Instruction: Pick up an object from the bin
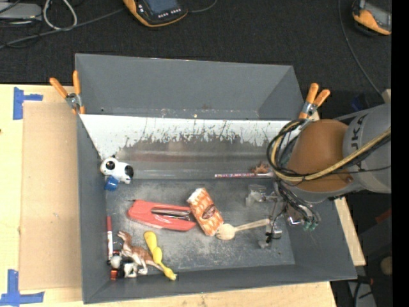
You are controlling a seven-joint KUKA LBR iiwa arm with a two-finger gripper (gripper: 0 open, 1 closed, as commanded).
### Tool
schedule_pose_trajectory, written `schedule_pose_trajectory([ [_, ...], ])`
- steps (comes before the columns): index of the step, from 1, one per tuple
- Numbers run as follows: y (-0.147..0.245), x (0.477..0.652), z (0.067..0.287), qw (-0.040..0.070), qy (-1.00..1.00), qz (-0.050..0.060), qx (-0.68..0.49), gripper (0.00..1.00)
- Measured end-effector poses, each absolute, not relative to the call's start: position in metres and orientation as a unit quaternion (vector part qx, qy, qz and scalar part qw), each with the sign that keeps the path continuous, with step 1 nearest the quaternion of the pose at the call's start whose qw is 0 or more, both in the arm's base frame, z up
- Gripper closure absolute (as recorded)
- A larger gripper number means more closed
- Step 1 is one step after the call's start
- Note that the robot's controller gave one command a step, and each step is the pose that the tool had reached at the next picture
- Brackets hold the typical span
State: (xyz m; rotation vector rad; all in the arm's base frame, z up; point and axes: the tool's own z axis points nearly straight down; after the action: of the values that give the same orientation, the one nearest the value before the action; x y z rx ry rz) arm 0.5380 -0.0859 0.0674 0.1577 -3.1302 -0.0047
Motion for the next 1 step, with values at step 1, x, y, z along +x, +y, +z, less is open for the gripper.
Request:
schedule_pose_trajectory([
  [1, -0.0827, 0.5312, 0.0695, 0.001, -0.999, -0.002, -0.033, 1.0],
])
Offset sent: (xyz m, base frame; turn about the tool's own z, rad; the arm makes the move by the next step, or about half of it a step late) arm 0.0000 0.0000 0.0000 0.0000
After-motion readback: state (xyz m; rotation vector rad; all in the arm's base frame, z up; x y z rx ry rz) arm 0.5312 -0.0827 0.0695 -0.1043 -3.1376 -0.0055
